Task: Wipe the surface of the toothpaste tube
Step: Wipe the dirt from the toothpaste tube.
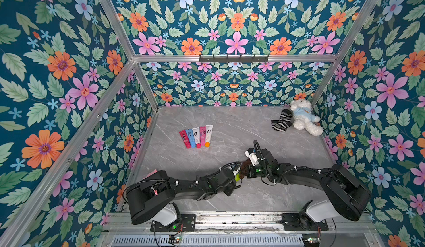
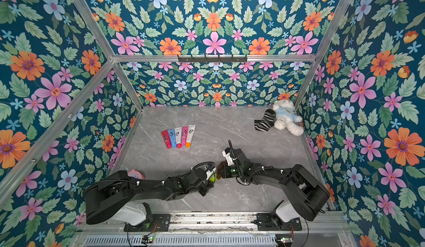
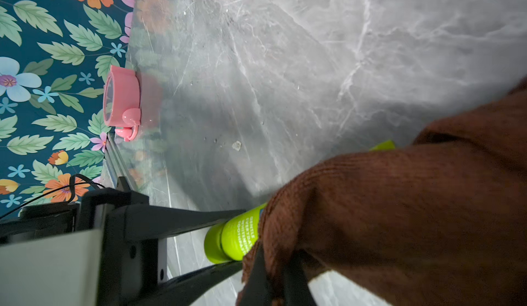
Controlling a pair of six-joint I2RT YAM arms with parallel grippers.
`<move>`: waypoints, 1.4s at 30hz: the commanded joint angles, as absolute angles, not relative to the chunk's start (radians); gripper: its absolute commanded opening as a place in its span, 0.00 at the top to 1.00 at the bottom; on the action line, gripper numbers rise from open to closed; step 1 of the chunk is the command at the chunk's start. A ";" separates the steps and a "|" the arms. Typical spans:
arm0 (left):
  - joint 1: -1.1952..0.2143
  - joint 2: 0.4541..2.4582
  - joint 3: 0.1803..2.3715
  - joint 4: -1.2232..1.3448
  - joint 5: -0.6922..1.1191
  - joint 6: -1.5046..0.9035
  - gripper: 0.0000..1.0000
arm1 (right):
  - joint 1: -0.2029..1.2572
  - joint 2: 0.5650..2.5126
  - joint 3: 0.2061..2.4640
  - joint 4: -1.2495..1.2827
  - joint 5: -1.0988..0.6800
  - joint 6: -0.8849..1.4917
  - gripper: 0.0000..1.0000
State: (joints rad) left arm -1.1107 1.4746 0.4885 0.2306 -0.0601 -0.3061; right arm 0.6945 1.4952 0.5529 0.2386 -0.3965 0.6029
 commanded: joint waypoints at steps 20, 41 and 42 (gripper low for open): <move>-1.117 1.418 0.455 0.192 -0.134 -0.374 1.00 | 0.440 1.515 0.536 0.071 -0.226 0.583 1.00; -1.086 1.368 0.610 0.109 0.054 -0.584 0.46 | 0.446 1.161 0.427 -0.097 -0.225 0.586 1.00; -1.064 1.371 0.634 0.077 0.055 -0.577 0.47 | 0.446 1.157 0.426 -0.097 -0.228 0.586 1.00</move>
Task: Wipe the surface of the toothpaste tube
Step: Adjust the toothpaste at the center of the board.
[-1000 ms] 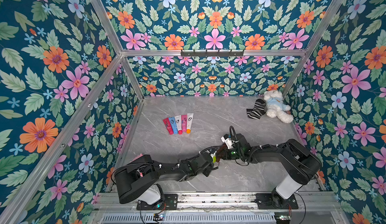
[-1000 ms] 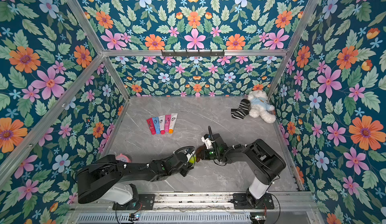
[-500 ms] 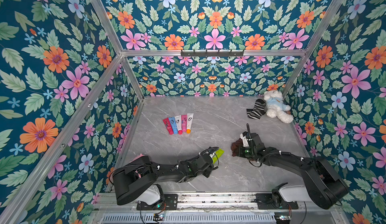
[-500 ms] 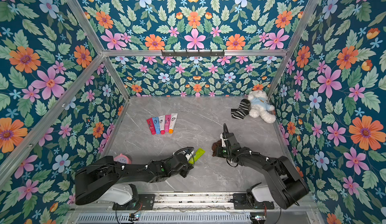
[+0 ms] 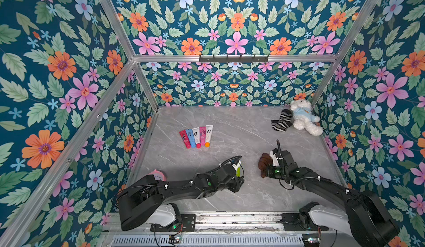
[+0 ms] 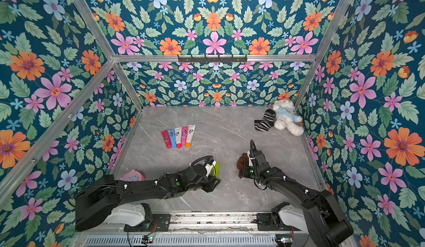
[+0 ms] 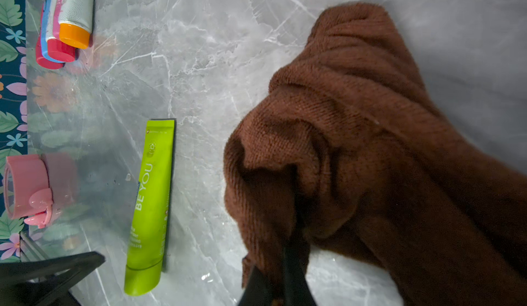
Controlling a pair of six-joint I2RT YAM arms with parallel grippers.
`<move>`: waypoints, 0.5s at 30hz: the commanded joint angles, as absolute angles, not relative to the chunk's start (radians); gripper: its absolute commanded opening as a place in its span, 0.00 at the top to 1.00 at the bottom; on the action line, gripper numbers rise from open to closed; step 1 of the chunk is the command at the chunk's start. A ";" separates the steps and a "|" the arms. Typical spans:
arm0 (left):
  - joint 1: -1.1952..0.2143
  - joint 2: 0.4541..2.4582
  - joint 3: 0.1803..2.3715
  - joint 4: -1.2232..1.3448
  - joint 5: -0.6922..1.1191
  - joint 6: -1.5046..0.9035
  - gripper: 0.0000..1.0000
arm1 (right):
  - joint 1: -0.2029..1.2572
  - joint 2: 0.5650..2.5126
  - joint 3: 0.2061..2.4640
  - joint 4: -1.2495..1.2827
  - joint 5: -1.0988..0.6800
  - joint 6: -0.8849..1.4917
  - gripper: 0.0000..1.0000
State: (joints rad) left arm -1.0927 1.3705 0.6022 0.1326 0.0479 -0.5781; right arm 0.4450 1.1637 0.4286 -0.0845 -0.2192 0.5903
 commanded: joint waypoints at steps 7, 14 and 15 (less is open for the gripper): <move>-0.869 1.403 0.641 0.067 0.208 -0.634 0.55 | 0.446 1.111 0.423 -0.118 -0.236 0.584 1.00; -0.861 1.472 0.605 0.195 0.339 -0.722 0.57 | 0.445 1.097 0.413 -0.101 -0.250 0.586 1.00; -0.861 1.478 0.599 0.209 0.347 -0.732 0.57 | 0.446 1.100 0.413 -0.097 -0.256 0.585 1.00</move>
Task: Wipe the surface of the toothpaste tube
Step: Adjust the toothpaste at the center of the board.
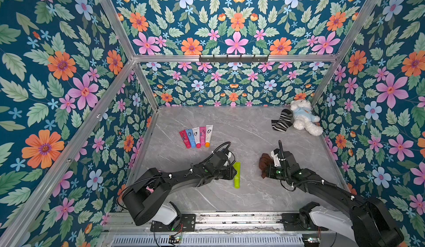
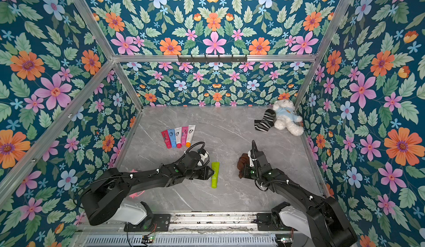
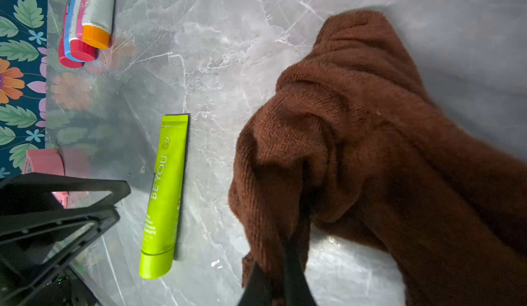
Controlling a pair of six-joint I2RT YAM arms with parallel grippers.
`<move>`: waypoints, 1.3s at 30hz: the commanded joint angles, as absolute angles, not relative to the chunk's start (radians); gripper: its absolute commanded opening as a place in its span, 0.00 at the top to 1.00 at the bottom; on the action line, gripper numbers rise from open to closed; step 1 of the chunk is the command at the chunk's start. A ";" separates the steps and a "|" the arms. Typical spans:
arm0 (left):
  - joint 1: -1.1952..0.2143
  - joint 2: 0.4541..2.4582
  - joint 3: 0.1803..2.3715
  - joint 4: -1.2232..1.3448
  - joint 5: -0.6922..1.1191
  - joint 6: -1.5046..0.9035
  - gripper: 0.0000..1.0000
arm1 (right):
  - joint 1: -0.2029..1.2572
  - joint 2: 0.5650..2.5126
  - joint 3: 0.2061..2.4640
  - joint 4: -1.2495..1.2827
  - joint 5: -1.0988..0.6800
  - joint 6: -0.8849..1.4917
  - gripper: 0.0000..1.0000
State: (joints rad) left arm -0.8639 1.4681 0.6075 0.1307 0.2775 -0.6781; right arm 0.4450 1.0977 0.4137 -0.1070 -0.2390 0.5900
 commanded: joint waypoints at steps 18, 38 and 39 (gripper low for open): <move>-0.878 1.605 0.642 0.159 0.291 -0.725 0.63 | 0.446 1.068 0.402 -0.092 -0.278 0.587 1.00; -0.911 1.602 0.881 -0.331 -0.109 -0.550 1.00 | 0.446 1.040 0.397 -0.093 -0.291 0.586 1.00; -0.919 1.610 0.920 -0.401 -0.177 -0.532 1.00 | 0.446 1.040 0.397 -0.094 -0.291 0.586 1.00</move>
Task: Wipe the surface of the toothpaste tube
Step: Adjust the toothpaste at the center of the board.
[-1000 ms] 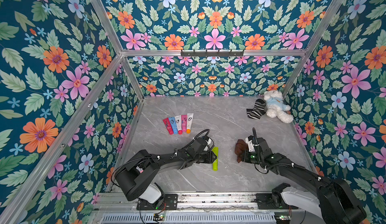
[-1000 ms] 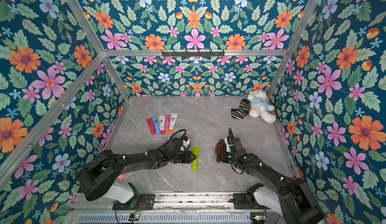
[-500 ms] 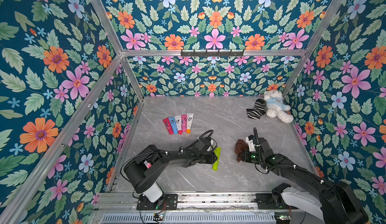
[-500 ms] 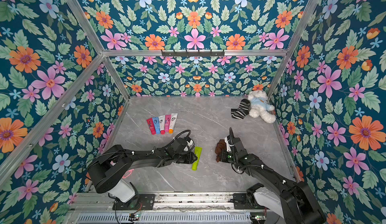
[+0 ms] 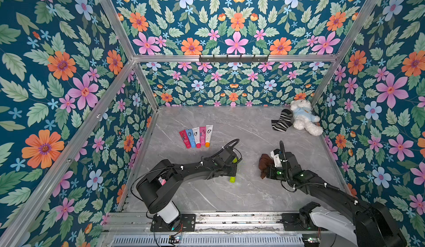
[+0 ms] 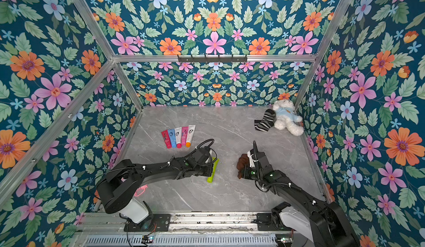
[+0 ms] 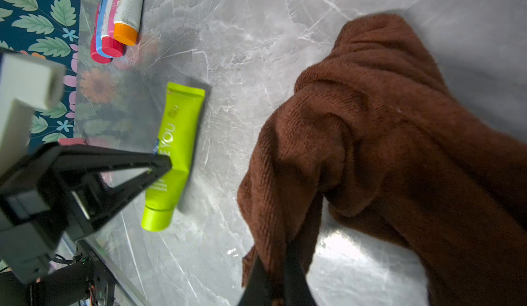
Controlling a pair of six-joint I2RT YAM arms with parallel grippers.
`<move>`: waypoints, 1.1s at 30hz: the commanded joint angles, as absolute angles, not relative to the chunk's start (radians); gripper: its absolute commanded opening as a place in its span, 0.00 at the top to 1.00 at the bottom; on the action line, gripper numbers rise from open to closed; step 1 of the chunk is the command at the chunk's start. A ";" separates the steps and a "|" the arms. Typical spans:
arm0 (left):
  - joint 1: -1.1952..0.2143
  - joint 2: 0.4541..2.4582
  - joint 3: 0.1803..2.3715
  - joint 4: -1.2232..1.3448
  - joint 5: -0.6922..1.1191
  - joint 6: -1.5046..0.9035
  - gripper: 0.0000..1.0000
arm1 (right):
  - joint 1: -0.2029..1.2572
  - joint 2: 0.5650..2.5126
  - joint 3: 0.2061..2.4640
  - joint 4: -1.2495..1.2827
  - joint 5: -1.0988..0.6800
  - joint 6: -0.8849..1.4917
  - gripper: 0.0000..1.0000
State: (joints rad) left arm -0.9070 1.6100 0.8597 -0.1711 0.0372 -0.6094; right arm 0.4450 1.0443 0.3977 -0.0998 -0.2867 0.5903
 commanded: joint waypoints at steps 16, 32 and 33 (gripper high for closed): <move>-1.069 2.004 1.311 -0.775 -0.623 -0.533 1.00 | 0.446 1.041 0.399 -0.101 -0.292 0.584 1.00; -1.141 1.765 1.155 -0.500 -0.485 -0.557 0.53 | 0.446 1.054 0.410 -0.107 -0.290 0.579 1.00; -1.140 1.718 1.119 -0.468 -0.480 -0.555 0.52 | 0.445 1.054 0.410 -0.107 -0.290 0.580 1.00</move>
